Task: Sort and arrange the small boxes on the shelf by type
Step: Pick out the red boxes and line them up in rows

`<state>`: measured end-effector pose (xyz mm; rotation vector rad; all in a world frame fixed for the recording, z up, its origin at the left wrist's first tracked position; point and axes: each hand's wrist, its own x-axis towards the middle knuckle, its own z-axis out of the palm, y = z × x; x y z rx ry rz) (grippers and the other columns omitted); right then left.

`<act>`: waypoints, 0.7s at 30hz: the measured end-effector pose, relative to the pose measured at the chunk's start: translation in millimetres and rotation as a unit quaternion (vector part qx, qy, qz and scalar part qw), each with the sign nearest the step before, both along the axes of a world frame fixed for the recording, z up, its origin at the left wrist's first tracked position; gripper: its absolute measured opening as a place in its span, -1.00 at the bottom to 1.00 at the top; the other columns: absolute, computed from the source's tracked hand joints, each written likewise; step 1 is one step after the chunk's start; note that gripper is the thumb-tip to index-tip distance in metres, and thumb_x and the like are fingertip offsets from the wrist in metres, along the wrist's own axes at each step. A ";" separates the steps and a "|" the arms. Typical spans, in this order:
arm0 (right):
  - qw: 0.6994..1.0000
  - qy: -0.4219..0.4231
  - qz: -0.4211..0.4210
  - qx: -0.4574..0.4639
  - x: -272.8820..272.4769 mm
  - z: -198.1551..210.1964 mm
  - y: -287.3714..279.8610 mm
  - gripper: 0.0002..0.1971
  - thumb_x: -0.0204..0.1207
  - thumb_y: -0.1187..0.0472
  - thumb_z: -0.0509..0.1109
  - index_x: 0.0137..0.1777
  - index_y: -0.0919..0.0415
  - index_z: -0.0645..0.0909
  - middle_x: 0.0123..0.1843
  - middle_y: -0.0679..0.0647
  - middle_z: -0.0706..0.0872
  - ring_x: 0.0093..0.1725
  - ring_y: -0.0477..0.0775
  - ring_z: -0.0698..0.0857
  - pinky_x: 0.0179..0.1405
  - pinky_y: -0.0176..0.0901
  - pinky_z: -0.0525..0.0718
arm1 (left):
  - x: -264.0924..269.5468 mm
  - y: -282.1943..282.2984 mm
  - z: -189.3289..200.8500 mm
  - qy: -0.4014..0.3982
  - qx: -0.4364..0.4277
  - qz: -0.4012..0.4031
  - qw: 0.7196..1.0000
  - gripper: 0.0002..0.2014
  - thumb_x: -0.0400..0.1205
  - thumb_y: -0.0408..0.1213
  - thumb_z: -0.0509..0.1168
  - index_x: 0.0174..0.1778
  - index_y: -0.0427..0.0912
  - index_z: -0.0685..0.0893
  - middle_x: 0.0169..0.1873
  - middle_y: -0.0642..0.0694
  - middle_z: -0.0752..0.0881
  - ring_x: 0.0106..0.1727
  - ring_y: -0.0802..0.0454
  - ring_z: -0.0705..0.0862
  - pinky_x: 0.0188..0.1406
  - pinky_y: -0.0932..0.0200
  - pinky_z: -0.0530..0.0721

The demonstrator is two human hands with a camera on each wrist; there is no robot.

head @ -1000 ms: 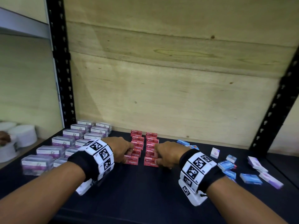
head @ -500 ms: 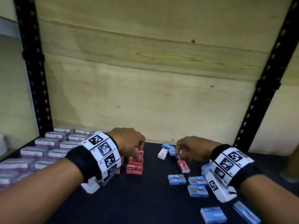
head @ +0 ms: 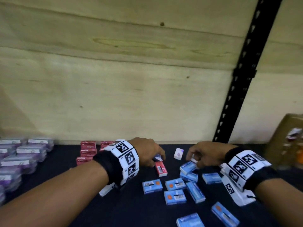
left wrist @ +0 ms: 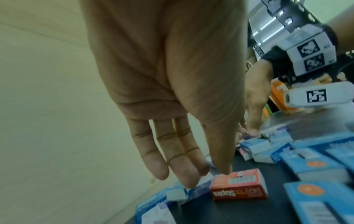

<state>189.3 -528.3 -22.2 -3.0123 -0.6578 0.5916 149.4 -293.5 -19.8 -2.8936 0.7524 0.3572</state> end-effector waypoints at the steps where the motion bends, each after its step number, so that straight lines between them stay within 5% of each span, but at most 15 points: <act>1: 1.000 0.012 0.008 0.006 0.2 0.3 1.5 -0.58 0.46 0.16 0.57 0.30 -0.15 0.65 -0.17 -0.20 0.61 -0.15 -0.13 0.60 -0.13 -0.30 0.51 | 1.3 -1.2 -0.4 -0.003 0.014 -0.007 1.000 -0.54 0.63 -0.15 0.37 0.46 0.24 0.52 0.30 -0.02 0.64 0.21 -0.10 0.63 -0.03 0.06 0.58; 11: 0.998 0.036 0.003 0.057 9.9 8.1 -11.9 -0.66 0.36 0.15 0.66 0.07 -0.16 0.69 -0.20 -0.15 0.59 -0.30 -0.18 0.55 -0.20 -0.25 0.48 | 18.2 -11.9 -4.0 0.014 0.061 -0.061 0.996 -0.58 0.60 -0.23 0.43 0.37 0.14 0.63 0.25 0.01 0.68 0.20 -0.04 0.64 -0.03 0.09 0.57; 18: 0.995 0.034 -0.078 -0.046 5.8 18.7 -61.3 -0.67 0.31 0.19 0.68 -0.03 -0.13 0.66 -0.30 -0.16 0.64 -0.28 -0.18 0.58 -0.07 -0.23 0.56 | 19.6 -15.6 -5.6 0.025 0.058 -0.046 0.997 -0.61 0.61 -0.17 0.41 0.38 0.11 0.65 0.28 0.06 0.66 0.25 0.03 0.60 0.02 0.13 0.35; 21: 0.992 0.049 -0.096 -0.062 3.6 10.9 -70.5 -0.65 0.26 0.20 0.69 -0.07 -0.14 0.65 -0.26 -0.15 0.69 -0.20 -0.11 0.63 0.01 -0.16 0.65 | 18.8 -15.2 -5.0 0.043 0.047 -0.039 0.997 -0.60 0.62 -0.16 0.41 0.40 0.10 0.64 0.28 0.05 0.66 0.21 0.04 0.59 0.09 0.11 0.44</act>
